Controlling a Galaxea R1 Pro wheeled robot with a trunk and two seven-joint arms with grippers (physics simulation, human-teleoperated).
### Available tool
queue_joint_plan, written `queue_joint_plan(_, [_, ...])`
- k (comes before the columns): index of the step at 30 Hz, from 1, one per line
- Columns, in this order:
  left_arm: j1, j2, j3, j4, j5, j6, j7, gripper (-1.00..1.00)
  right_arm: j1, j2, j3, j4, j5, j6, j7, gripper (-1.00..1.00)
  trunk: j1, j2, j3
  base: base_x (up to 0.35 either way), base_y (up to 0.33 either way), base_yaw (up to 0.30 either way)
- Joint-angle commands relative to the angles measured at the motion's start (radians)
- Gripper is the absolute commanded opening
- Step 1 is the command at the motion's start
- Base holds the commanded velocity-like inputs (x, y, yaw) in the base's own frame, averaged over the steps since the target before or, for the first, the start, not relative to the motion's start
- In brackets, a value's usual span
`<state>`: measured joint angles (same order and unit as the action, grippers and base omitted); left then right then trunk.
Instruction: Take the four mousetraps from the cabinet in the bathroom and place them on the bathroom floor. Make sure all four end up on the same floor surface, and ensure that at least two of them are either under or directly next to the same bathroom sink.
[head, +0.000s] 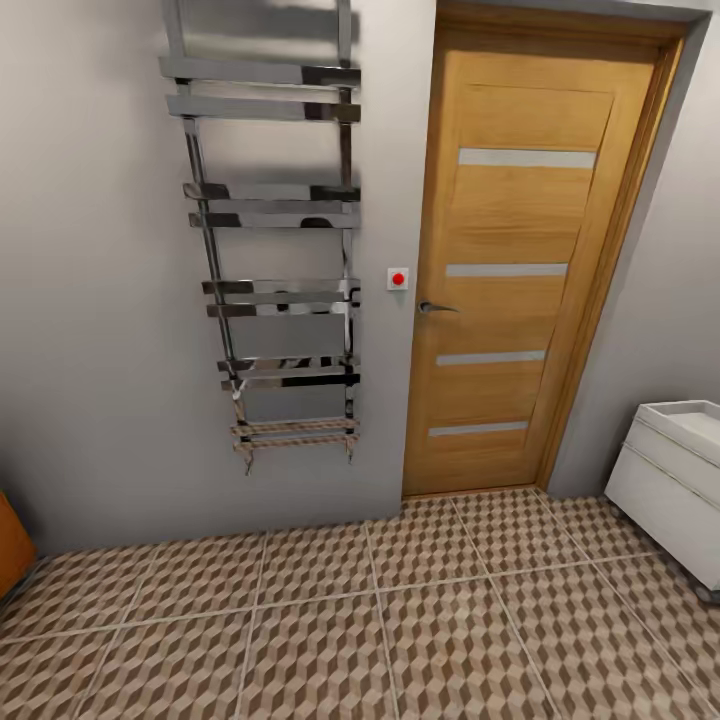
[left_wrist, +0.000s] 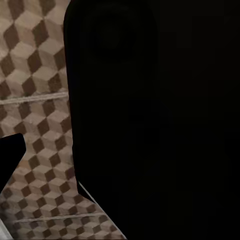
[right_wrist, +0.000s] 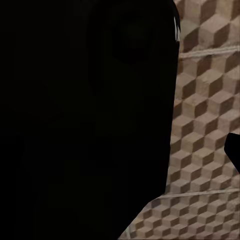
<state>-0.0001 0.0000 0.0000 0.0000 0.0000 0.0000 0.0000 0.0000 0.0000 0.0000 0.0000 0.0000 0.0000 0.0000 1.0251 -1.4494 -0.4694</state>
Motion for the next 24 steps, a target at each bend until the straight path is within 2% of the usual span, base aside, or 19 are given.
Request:
queue_joint_plan(1, [0.006,-0.006,-0.001,0.000,0.001,-0.006,-0.001,1.00,-0.006,0.006,0.002,-0.002,0.001,-0.003,-0.002,1.00,0.000,-0.001,-0.001,0.000,0.000,0.000])
queue_joint_plan(10, [0.057,-0.056,-0.001,0.000,0.001,-0.008,-0.002,1.00,-0.036,0.056,0.003,-0.002,0.001,-0.003,-0.002,1.00,0.000,-0.001,-0.001,0.000,0.000,0.000])
queue_joint_plan(13, [0.061,-0.072,0.000,0.000,0.001,-0.008,-0.002,1.00,-0.036,0.059,0.003,-0.002,0.001,-0.003,-0.002,1.00,0.000,-0.001,-0.001,0.000,0.000,0.000])
queue_joint_plan(24, [0.061,-0.075,0.000,0.000,0.002,-0.008,-0.002,1.00,-0.037,0.060,0.003,-0.002,0.000,-0.003,-0.002,1.00,0.000,-0.001,-0.001,0.000,0.000,0.000])
